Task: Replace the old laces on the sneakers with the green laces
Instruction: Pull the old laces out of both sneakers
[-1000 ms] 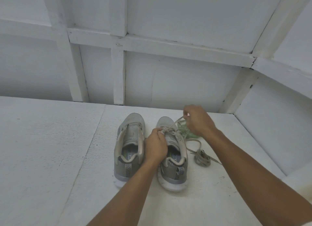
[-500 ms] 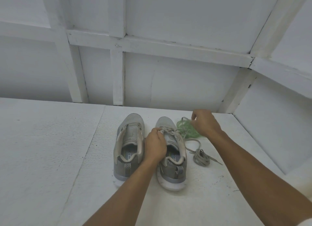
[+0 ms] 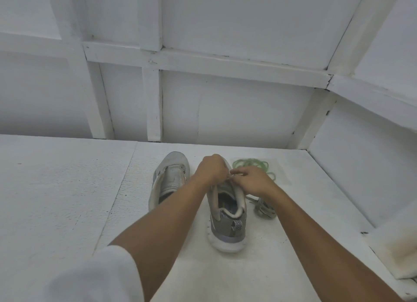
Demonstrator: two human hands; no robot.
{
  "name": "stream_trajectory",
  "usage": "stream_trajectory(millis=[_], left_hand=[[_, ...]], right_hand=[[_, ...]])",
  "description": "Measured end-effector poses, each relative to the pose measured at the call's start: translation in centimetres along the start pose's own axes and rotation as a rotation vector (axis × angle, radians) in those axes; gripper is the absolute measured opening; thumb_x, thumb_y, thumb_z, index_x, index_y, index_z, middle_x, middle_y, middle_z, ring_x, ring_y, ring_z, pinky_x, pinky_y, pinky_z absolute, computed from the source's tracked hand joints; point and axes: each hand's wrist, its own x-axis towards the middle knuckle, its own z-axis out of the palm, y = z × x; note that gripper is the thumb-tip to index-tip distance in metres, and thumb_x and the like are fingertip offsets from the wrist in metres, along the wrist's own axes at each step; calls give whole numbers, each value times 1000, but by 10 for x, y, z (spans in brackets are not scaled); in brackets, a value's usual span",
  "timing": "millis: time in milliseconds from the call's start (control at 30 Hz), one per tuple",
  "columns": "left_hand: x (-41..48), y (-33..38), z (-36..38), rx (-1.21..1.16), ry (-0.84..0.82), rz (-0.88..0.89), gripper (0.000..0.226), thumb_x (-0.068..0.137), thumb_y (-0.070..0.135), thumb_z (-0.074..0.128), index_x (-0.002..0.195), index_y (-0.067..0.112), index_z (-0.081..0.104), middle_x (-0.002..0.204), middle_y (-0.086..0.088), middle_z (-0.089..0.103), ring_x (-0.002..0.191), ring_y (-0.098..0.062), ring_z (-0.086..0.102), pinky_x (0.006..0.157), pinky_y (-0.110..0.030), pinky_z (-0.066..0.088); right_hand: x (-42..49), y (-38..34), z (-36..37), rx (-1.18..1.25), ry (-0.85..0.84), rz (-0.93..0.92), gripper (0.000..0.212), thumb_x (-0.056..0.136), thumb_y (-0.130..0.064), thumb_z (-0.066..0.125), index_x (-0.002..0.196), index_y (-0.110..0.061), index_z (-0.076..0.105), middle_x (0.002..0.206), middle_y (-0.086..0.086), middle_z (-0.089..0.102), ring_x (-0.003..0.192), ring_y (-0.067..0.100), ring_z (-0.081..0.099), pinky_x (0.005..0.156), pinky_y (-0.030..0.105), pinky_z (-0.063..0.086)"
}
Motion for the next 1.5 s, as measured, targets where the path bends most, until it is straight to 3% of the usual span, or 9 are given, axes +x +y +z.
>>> stream_trajectory(millis=[167, 367, 500, 667, 867, 967, 1100, 1300, 1500], left_hand=[[7, -1, 1, 200, -94, 75, 22, 91, 17, 58, 104, 11, 74, 107, -5, 70, 103, -22, 62, 88, -32, 53], [8, 1, 3, 354, -112, 158, 21, 92, 22, 59, 106, 16, 73, 112, -6, 67, 106, -22, 59, 86, -28, 48], [9, 1, -8, 362, -87, 128, 22, 92, 17, 53, 105, 5, 66, 111, -11, 64, 95, -25, 57, 79, -32, 50], [11, -7, -38, 352, 35, -55, 25, 94, 9, 41, 69, 5, 43, 88, -14, 55, 84, -26, 47, 72, -30, 40], [8, 19, -16, 423, -35, 195, 38, 98, 27, 43, 127, 6, 53, 131, -15, 53, 120, -32, 48, 99, -39, 41], [3, 22, 10, 733, -76, 238, 26, 95, 28, 48, 113, 13, 59, 115, -9, 59, 114, -28, 49, 99, -43, 34], [2, 16, 5, 773, 27, 260, 17, 90, 12, 48, 102, 17, 60, 94, -2, 57, 106, -24, 55, 99, -45, 26], [23, 9, -75, 777, 304, 90, 28, 87, 12, 49, 113, 12, 57, 103, -8, 60, 108, -28, 53, 100, -43, 29], [27, 0, -60, 702, 237, 118, 42, 95, 28, 46, 132, 8, 41, 130, -14, 49, 119, -34, 44, 97, -43, 36]], right_hand=[[-4, 14, 8, 311, 31, 114, 33, 96, -11, 46, 122, -14, 66, 114, 0, 61, 88, 9, 58, 51, 9, 45], [-4, 26, 18, 612, 33, 221, 30, 96, -7, 44, 110, -15, 69, 107, 8, 70, 100, 24, 66, 80, 34, 58], [-5, 26, 21, 594, 55, 205, 31, 97, -7, 42, 112, -16, 68, 103, 6, 69, 93, 21, 65, 71, 28, 57], [-5, 29, 26, 607, 85, 193, 30, 98, -7, 43, 111, -15, 68, 106, 6, 68, 91, 19, 65, 69, 26, 55], [-4, 31, 29, 559, 99, 158, 30, 98, -11, 42, 104, -25, 68, 107, 1, 68, 98, 18, 65, 86, 35, 56], [-4, 32, 29, 529, 108, 145, 32, 99, -13, 39, 102, -29, 67, 98, -8, 66, 94, 10, 62, 86, 32, 54], [-4, 33, 30, 550, 109, 146, 30, 99, -13, 42, 102, -29, 67, 102, -6, 67, 97, 12, 63, 90, 35, 54], [-1, 38, 33, 559, 112, 153, 27, 97, -16, 47, 104, -29, 69, 114, 1, 68, 104, 19, 64, 96, 44, 52], [0, 37, 33, 567, 102, 165, 29, 97, -15, 45, 106, -28, 69, 112, 0, 68, 102, 19, 65, 96, 46, 52]])
